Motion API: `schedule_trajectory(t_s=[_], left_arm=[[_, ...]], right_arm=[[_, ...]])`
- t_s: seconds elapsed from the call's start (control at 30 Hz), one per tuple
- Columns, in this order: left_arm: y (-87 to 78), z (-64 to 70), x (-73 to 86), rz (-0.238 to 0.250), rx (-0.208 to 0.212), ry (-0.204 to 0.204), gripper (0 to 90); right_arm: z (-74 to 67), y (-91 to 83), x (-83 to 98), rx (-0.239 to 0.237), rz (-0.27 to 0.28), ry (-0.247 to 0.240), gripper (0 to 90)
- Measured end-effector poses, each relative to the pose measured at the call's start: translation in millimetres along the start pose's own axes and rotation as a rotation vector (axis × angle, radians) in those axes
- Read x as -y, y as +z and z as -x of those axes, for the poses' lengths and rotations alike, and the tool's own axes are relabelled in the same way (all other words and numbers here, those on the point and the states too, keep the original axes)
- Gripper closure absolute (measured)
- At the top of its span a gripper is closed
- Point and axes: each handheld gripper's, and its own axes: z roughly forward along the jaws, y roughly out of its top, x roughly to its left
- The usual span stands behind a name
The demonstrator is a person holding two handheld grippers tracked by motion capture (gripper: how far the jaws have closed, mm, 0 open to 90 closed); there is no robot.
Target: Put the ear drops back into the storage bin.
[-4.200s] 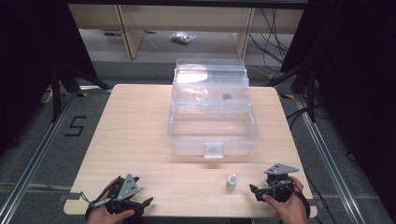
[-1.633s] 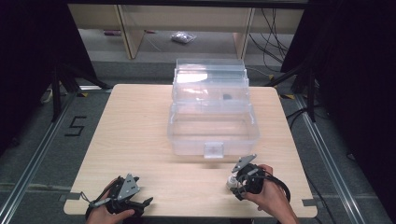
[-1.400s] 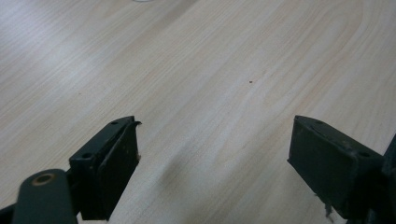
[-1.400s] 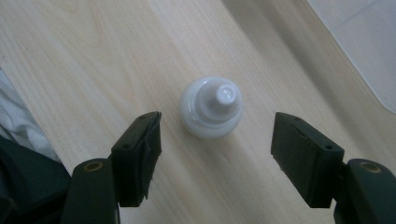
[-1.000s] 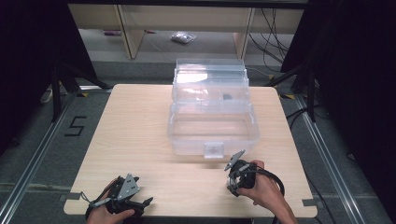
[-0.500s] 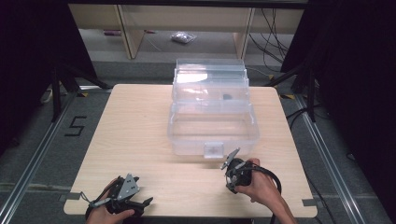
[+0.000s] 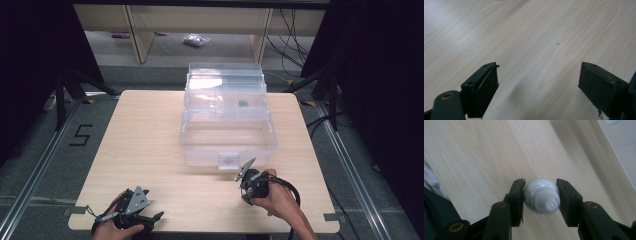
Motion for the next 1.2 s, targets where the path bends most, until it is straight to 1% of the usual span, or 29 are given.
schedule_trajectory(t_s=[0.03,0.07,0.1,0.13,0.17,0.2,0.27,0.3,0.33,0.4,0.43,0.47,0.5,0.57,0.67,0.73,0.83,0.87,0.93,1.0,1.1,1.13,1.17,1.2], left_arm=[[0.1,0.0,0.0,-0.001,0.0,0.0,15.4],[0.2,0.1,0.1,-0.001,0.0,0.0,15.4],[0.1,1.0,0.1,-0.005,-0.003,-0.012,15.4],[-0.3,0.6,-0.3,-0.007,-0.005,-0.004,15.4],[-0.5,0.3,-0.4,-0.007,-0.007,0.002,15.4],[-0.4,0.3,-0.4,-0.007,-0.007,0.001,15.4],[0.2,0.0,0.0,-0.001,0.001,0.0,15.4],[-0.1,0.3,-0.3,-0.008,-0.006,0.001,15.4],[0.7,1.3,0.3,0.0,-0.003,-0.016,15.4],[0.5,0.9,0.3,0.001,0.003,-0.014,15.4],[0.2,0.3,-0.1,0.0,-0.006,0.0,15.4],[0.2,0.0,0.1,-0.001,-0.001,0.0,15.4],[0.2,0.0,0.1,-0.001,-0.001,0.0,15.4],[-0.2,0.3,-0.3,-0.008,-0.005,0.0,15.4],[-0.3,0.3,-0.4,-0.008,-0.006,0.0,15.4],[0.3,0.0,0.1,-0.001,0.0,-0.001,15.4],[0.5,0.1,0.1,-0.001,0.001,-0.001,15.4],[0.5,0.0,0.1,-0.001,0.001,-0.001,15.4],[0.6,-0.1,0.1,-0.001,0.0,-0.001,15.4],[0.6,-0.1,0.1,-0.002,0.0,-0.002,15.4],[0.5,-0.2,0.1,-0.001,-0.001,-0.002,15.4],[0.5,-0.2,0.1,-0.001,-0.001,-0.002,15.4],[0.5,-0.2,0.1,-0.001,-0.001,-0.002,15.4],[0.4,-0.3,0.1,-0.001,0.0,-0.002,15.4]], right_arm=[[-0.3,-1.7,0.3,0.003,0.001,0.01,59.9],[0.1,-3.3,0.2,0.002,0.007,0.002,59.9],[-0.4,-5.1,0.6,0.004,0.004,0.014,60.0],[0.1,-6.2,0.5,0.005,0.006,0.004,59.9],[0.3,-8.0,0.5,0.003,0.008,0.004,59.9],[0.4,-9.8,0.6,0.005,0.009,0.014,60.0],[1.9,-13.1,0.0,0.007,0.015,0.01,60.0],[2.7,-14.5,-0.5,0.007,0.019,0.012,60.0],[3.8,-16.2,-0.8,0.005,0.023,0.005,60.0],[4.5,-17.6,-1.5,0.005,0.023,0.0,60.0],[4.9,-19.1,-2.1,0.004,0.021,0.005,60.0],[5.5,-22.7,-3.5,0.012,0.018,0.011,59.9],[6.2,-23.9,-4.1,0.011,0.018,0.007,60.0],[7.8,-27.2,-5.2,0.015,0.022,0.014,60.0],[10.7,-30.3,-5.9,0.018,0.023,0.011,60.0],[15.1,-34.1,-5.9,0.014,0.028,0.018,60.0],[20.7,-36.2,-5.4,0.003,0.036,0.002,60.0],[21.2,-37.5,-4.8,0.0,0.035,0.025,60.0],[23.5,-39.2,-4.5,0.002,0.034,0.026,60.0],[26.8,-41.5,-4.8,0.0,0.029,0.014,60.0],[29.3,-46.8,-5.0,-0.007,0.025,0.031,60.0],[29.3,-46.8,-5.0,-0.007,0.025,0.031,60.0],[31.0,-49.2,-5.2,-0.002,0.024,0.028,60.0],[34.3,-53.8,-6.0,-0.006,0.029,0.018,60.0]])
